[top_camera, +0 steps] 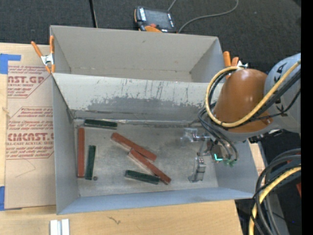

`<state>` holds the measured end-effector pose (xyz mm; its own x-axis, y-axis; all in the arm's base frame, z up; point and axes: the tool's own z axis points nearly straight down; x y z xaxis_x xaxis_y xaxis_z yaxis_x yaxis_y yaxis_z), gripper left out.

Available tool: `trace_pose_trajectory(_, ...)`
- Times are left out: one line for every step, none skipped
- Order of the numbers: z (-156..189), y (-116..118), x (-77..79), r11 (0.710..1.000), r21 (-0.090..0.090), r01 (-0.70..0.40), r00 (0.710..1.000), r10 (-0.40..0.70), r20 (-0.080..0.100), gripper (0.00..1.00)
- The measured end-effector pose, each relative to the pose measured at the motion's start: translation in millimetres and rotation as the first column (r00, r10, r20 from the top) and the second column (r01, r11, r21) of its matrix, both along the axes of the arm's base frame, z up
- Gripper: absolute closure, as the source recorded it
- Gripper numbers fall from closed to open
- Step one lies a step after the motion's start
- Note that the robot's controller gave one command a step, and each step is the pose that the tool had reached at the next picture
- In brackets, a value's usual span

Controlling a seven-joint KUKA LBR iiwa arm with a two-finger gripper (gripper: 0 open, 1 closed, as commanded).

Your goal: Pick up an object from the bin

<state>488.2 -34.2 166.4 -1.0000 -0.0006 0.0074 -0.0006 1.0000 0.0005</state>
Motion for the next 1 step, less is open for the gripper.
trace_pose_trajectory(-97.5,64.8,-7.7,0.997,0.002,0.074,0.997,-0.074,0.012,0.00)
